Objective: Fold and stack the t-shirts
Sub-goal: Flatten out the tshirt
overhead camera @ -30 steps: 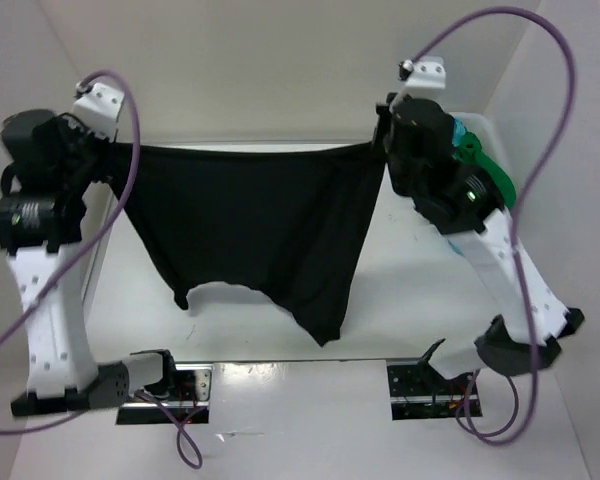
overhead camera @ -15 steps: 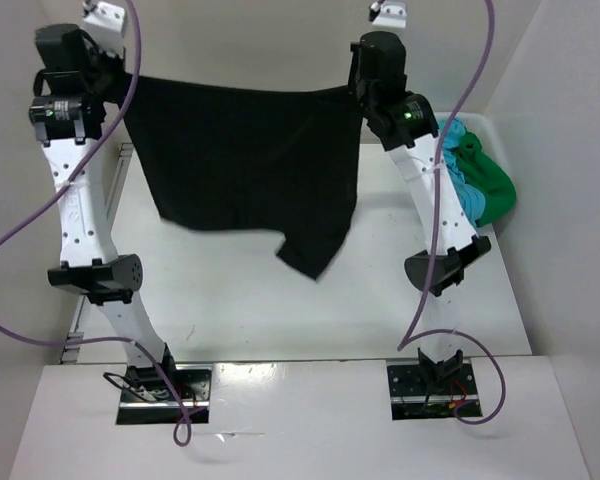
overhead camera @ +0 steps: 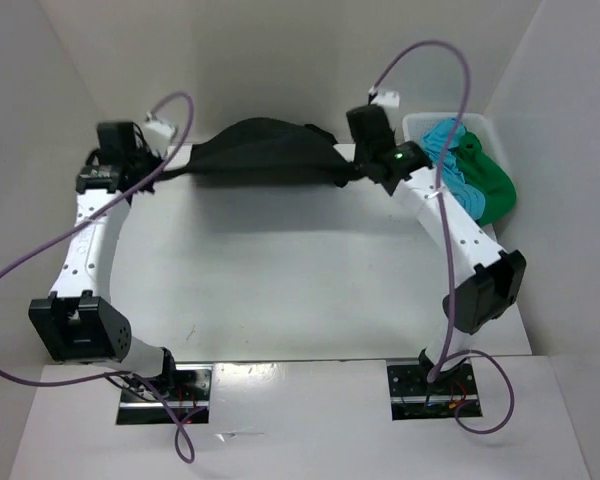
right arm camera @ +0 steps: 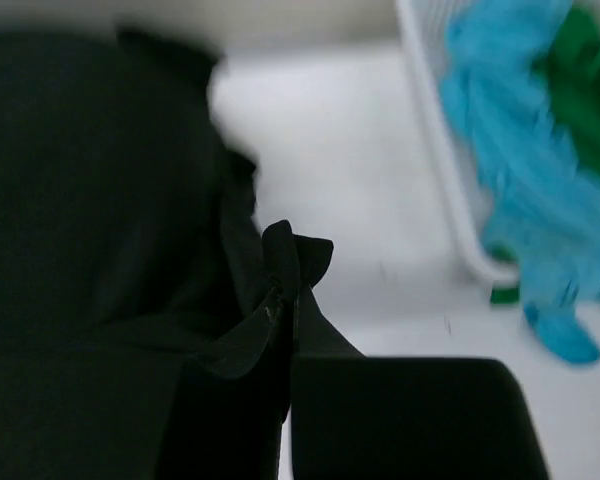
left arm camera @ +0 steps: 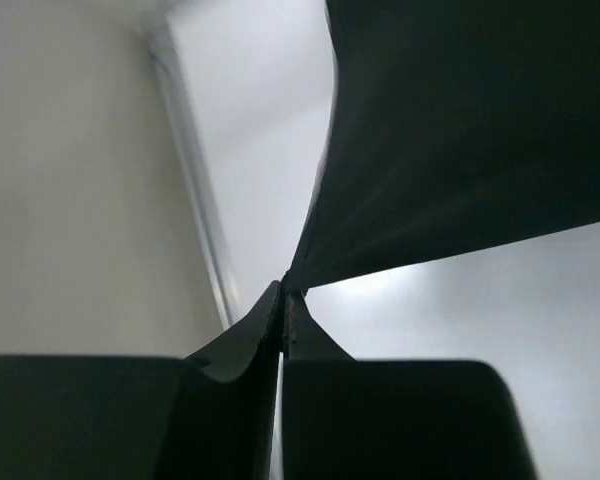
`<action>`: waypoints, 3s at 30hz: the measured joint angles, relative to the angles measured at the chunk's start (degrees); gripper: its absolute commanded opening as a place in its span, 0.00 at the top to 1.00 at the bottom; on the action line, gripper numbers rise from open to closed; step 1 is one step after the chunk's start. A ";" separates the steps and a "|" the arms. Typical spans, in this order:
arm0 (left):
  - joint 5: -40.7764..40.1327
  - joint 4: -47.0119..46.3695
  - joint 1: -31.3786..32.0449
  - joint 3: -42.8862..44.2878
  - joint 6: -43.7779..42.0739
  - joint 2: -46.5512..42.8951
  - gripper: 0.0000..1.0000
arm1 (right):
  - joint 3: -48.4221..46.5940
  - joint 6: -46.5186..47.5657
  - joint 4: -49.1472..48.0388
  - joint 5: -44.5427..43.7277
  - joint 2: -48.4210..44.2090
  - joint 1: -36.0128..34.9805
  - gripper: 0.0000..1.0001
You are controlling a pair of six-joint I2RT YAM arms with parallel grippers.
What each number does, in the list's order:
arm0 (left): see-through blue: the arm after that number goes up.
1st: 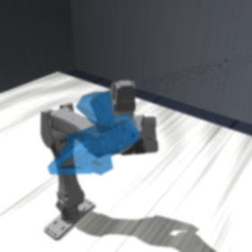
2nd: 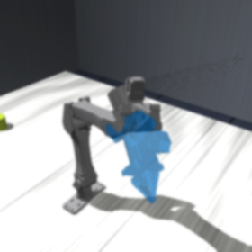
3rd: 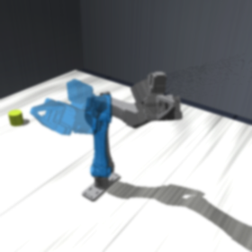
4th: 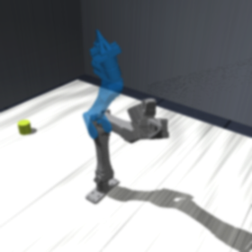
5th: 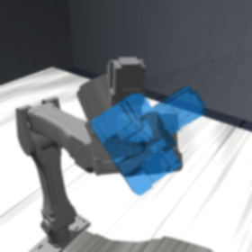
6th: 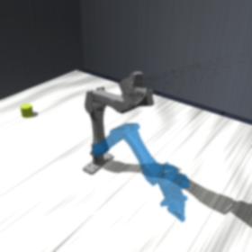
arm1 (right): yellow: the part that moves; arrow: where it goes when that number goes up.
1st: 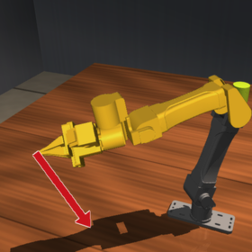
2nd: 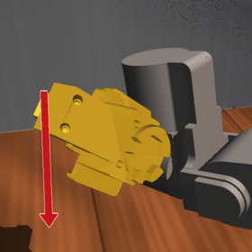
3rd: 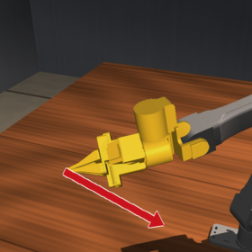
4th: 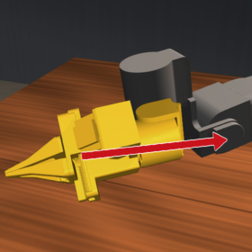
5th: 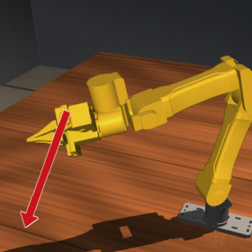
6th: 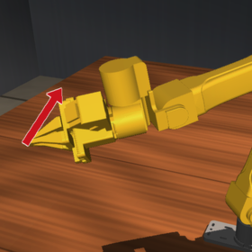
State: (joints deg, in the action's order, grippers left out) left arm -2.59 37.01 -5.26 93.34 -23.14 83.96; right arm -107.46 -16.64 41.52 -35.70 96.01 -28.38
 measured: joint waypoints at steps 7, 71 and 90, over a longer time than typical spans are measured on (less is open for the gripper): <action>-2.97 -1.11 0.85 -30.60 -6.60 -1.99 1.00 | 31.45 -12.17 -0.57 10.69 0.07 -1.53 1.00; -12.24 -4.24 1.18 21.81 -0.44 14.32 1.00 | -28.52 -11.72 7.15 10.47 12.35 9.29 1.00; -10.84 -4.46 1.60 -28.94 -8.74 -13.00 1.00 | 26.93 -23.93 18.10 2.64 -16.85 -7.50 1.00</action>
State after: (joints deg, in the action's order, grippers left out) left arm -13.43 32.56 -3.66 64.40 -31.88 70.96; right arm -80.53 -40.58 59.61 -33.06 79.15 -35.88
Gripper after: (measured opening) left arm 0.008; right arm 0.005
